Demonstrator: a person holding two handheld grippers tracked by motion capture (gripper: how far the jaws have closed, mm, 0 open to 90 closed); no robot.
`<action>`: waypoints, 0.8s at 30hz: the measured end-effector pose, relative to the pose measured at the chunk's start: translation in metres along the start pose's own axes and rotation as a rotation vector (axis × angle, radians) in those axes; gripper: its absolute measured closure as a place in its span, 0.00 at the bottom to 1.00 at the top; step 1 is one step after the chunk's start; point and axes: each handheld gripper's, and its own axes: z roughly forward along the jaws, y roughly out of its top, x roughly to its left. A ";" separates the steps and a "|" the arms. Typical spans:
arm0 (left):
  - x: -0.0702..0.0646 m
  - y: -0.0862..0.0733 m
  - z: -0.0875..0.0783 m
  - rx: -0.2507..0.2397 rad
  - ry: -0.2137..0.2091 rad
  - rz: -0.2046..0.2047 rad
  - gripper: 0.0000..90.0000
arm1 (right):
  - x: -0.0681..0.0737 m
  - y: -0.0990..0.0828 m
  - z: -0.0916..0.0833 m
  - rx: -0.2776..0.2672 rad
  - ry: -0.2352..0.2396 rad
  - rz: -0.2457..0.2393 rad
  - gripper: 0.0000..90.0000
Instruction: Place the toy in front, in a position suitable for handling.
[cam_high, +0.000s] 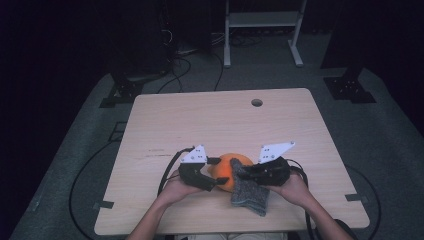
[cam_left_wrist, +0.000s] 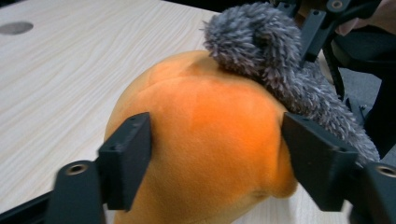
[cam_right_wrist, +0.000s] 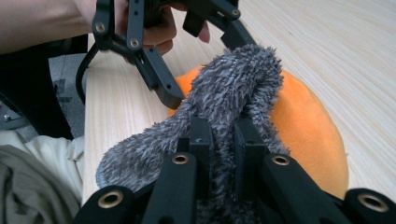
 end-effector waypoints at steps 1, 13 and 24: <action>-0.001 0.001 0.000 -0.001 0.001 0.012 0.33 | 0.002 0.002 -0.002 -0.001 -0.005 -0.008 0.89; -0.002 -0.008 -0.004 0.067 -0.004 0.109 0.40 | 0.005 0.013 0.012 0.047 0.036 -0.049 0.89; 0.010 -0.009 -0.011 0.013 -0.063 -0.051 0.19 | -0.001 0.001 0.011 0.025 -0.004 -0.013 0.89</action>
